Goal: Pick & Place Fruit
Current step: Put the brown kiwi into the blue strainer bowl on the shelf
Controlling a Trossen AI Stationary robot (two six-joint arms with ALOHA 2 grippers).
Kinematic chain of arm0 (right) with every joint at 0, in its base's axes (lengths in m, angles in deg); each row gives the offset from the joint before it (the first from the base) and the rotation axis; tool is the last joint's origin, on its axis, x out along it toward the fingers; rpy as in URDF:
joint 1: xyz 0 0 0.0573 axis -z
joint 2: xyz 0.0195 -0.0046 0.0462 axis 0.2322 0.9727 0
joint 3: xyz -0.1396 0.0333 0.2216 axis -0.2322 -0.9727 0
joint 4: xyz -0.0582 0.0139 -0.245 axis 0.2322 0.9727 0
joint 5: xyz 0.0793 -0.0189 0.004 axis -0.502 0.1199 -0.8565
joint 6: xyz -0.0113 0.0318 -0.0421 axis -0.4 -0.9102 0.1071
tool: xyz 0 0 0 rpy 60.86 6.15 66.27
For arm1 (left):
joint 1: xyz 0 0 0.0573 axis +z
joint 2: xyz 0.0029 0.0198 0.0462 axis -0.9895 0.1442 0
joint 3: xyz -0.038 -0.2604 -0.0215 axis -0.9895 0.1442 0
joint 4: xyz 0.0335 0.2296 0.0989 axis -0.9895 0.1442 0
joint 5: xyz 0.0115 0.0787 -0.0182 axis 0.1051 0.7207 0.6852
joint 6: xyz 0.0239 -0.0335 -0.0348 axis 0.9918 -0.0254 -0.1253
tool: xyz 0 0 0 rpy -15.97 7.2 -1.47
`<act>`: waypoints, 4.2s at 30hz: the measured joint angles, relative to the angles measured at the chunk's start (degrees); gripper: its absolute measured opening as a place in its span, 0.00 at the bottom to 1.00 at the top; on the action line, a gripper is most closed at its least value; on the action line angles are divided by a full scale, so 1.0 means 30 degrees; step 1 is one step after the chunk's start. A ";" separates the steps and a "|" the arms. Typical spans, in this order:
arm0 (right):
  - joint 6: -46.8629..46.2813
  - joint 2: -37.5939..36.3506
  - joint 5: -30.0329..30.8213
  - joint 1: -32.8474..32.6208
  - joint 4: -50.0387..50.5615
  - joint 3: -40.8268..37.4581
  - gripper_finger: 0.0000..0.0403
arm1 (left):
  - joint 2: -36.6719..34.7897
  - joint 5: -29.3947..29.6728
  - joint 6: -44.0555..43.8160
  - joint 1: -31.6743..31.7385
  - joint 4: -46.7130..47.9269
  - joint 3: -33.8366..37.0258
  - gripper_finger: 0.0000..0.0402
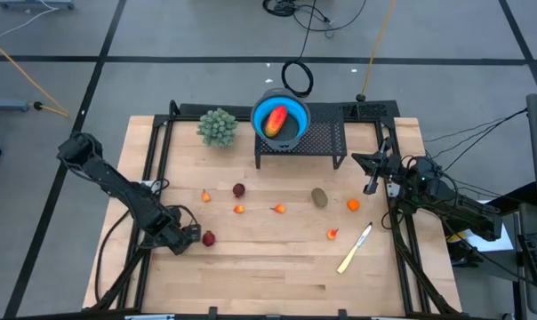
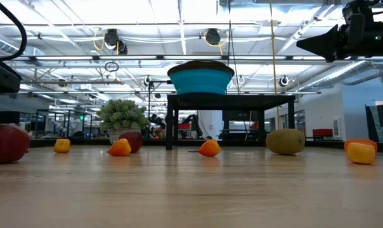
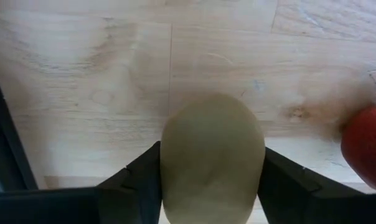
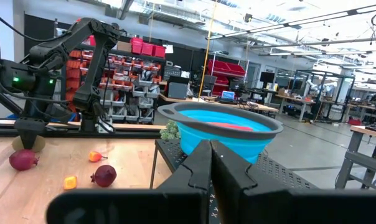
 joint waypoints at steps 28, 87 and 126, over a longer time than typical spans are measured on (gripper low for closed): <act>0.0003 0.0000 -0.0005 0.0003 0.0000 0.0000 0.00 | -0.4905 1.1588 0.4852 -0.1731 -0.0313 -0.2620 0.49; 0.0226 -0.0007 -0.0016 0.0003 0.0477 0.0000 0.00 | -0.4811 1.7226 3.8073 0.1440 -3.1492 -0.2980 0.52; 0.0656 -0.0005 -0.0015 0.0000 0.1025 0.0000 0.00 | -0.0084 1.2976 2.7825 1.0808 -2.0337 -0.4957 0.51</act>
